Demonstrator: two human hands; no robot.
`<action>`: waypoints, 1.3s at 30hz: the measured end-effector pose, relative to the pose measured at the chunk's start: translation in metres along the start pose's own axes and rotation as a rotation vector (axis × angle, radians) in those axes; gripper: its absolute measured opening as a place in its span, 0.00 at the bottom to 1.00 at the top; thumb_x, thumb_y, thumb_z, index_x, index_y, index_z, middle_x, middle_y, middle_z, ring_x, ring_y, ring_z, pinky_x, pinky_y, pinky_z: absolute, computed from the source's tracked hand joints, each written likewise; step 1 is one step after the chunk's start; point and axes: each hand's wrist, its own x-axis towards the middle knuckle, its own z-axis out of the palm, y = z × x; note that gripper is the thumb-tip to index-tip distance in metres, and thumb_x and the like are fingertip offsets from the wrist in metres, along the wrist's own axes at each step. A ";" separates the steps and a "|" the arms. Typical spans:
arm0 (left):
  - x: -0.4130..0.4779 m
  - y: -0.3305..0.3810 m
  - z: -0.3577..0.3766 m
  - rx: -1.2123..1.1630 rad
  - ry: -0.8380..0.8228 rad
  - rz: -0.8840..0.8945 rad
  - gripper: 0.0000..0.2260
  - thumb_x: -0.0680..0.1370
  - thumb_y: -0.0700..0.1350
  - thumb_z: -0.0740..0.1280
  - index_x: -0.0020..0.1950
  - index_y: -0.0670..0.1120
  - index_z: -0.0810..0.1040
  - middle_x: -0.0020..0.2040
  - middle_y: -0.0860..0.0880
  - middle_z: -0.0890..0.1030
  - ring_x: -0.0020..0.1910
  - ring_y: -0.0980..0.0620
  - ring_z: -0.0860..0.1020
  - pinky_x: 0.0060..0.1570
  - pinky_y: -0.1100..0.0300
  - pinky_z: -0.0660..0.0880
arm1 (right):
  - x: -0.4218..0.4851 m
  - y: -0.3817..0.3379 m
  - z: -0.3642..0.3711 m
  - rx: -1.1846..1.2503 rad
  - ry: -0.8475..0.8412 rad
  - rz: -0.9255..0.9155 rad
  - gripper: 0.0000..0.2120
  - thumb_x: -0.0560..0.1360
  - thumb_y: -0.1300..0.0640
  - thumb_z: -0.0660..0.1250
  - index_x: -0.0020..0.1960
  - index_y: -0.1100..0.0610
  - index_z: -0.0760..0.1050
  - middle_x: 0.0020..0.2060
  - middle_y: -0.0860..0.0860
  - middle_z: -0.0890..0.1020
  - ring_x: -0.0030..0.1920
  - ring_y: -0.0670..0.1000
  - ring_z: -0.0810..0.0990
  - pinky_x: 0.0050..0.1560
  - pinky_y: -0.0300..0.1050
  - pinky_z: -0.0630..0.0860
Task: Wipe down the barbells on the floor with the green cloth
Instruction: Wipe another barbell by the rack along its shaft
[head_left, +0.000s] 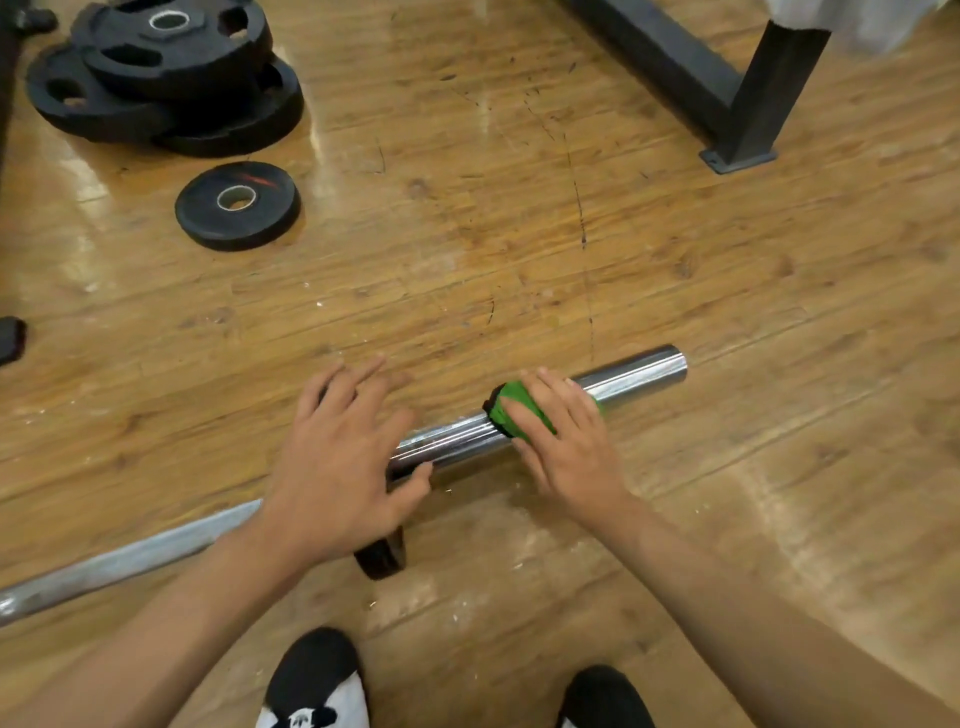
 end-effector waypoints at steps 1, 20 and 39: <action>0.004 -0.006 -0.001 -0.014 -0.006 -0.017 0.21 0.75 0.61 0.63 0.54 0.47 0.84 0.69 0.43 0.78 0.75 0.38 0.69 0.76 0.41 0.59 | 0.002 0.020 -0.002 -0.032 0.000 -0.022 0.18 0.87 0.50 0.55 0.73 0.56 0.71 0.74 0.61 0.73 0.77 0.61 0.67 0.79 0.58 0.59; 0.034 -0.020 0.016 0.018 0.144 -0.250 0.22 0.74 0.58 0.64 0.53 0.40 0.83 0.64 0.39 0.80 0.71 0.34 0.73 0.69 0.37 0.69 | 0.050 0.094 0.005 -0.022 0.133 0.459 0.20 0.87 0.52 0.52 0.70 0.62 0.75 0.74 0.60 0.73 0.77 0.62 0.66 0.77 0.64 0.62; 0.052 -0.038 0.024 -0.040 0.302 -0.321 0.19 0.76 0.52 0.67 0.57 0.38 0.81 0.63 0.37 0.79 0.74 0.34 0.69 0.80 0.45 0.56 | 0.090 0.042 0.043 0.056 0.336 0.747 0.18 0.87 0.54 0.54 0.72 0.61 0.72 0.80 0.60 0.65 0.81 0.63 0.58 0.80 0.62 0.57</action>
